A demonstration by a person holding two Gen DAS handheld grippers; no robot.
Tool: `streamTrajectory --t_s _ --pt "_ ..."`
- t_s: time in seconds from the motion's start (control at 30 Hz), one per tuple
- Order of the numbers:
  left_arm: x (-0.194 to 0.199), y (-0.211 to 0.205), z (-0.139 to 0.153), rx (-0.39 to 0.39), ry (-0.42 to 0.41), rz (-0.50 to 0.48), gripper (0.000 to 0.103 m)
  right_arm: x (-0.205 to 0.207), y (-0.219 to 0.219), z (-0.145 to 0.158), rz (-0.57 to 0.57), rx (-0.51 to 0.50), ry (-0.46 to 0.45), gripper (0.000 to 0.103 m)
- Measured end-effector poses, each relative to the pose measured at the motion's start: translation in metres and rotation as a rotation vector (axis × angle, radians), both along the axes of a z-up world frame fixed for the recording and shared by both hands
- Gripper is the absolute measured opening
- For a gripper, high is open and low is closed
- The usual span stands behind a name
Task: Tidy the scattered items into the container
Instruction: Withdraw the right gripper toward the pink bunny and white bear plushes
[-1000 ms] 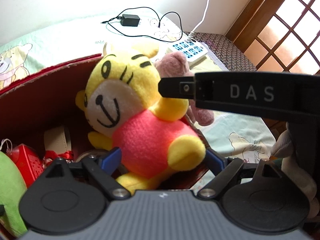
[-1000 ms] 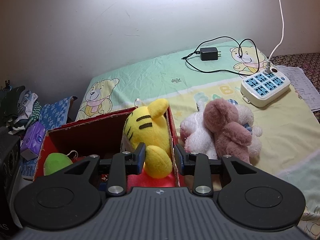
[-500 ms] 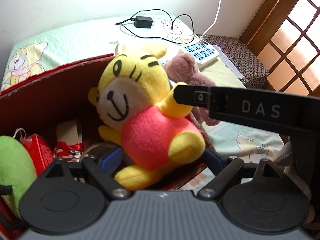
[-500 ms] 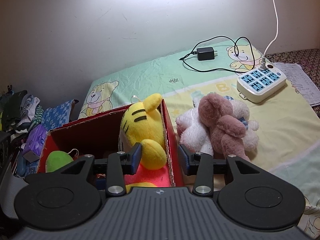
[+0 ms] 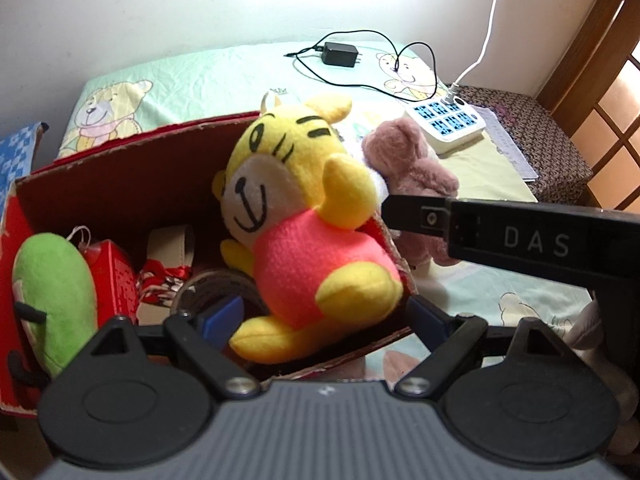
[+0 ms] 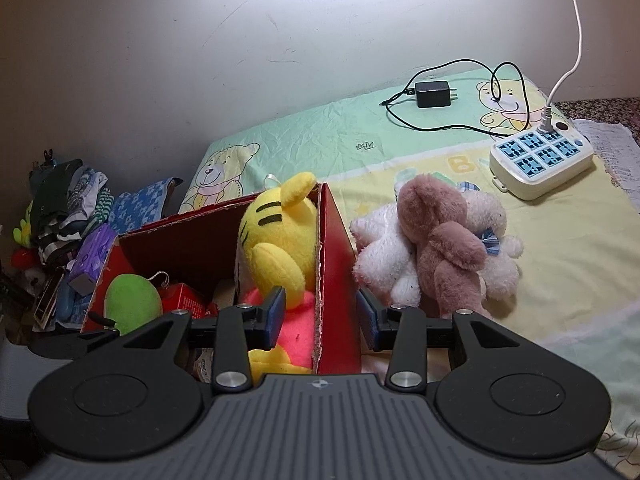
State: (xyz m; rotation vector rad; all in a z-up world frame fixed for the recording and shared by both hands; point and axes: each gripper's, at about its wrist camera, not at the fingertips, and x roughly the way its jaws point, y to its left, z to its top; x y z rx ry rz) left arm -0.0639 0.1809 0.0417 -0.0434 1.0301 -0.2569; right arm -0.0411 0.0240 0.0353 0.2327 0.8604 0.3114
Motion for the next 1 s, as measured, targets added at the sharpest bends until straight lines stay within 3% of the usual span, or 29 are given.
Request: streamTrajectory --t_s 0.43,0.5,0.53,0.7,1.0 --pt "-0.021 -0.054 0.014 0.106 0.007 0.175 0.089 -0.005 -0.049 -0.001 0.143 0.014 0.022 0.042" --pt "-0.024 -0.065 0.015 0.112 -0.004 0.195 0.101 -0.005 -0.060 -0.003 0.145 0.018 0.030 0.042" --pt "-0.026 -0.071 0.017 0.117 -0.017 0.201 0.101 -0.005 -0.065 -0.004 0.143 0.016 0.034 0.042" --pt "-0.028 -0.104 0.018 0.171 -0.049 0.182 0.101 -0.009 -0.092 -0.012 0.115 -0.005 0.048 0.042" --pt "-0.023 -0.135 0.008 0.187 -0.038 0.110 0.101 -0.013 -0.125 -0.027 0.019 -0.055 0.096 0.042"
